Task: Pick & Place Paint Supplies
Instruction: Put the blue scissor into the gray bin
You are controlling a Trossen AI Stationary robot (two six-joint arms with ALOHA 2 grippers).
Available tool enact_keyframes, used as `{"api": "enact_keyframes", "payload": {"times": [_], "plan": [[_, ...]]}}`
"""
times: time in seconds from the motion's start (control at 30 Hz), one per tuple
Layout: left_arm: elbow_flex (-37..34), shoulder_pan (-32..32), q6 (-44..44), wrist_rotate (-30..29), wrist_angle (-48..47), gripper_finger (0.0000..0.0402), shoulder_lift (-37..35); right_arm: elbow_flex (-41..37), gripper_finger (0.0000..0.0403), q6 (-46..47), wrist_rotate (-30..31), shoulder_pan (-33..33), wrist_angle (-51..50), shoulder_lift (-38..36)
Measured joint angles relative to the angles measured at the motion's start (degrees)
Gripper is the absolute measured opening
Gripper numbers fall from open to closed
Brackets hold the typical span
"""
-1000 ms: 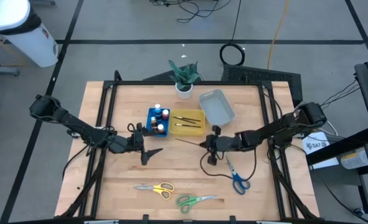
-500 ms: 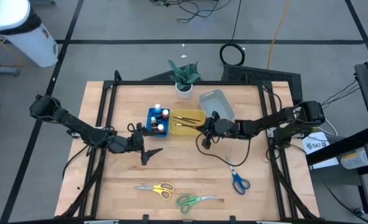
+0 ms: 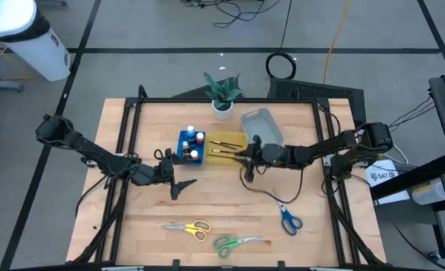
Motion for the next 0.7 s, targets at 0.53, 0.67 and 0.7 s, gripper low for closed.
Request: {"api": "enact_keyframes", "payload": {"times": [0.53, 0.67, 0.7], "plan": [[0.00, 0.00, 0.06, -0.02, -0.16, 0.0376, 0.00, 2.53, 0.0166, -12.88, -25.98, 27.69, 30.88, -0.07], [0.00, 0.00, 0.13, -0.04, -0.09, 0.0377, 0.00, 9.99, 0.0209, -16.44, -18.21, 34.99, 9.54, -0.07], [0.00, 0.00, 0.16, -0.04, -0.07, 0.0377, 0.00, 12.47, 0.0219, -15.48, -14.54, 36.31, 1.32, -0.06]]}}
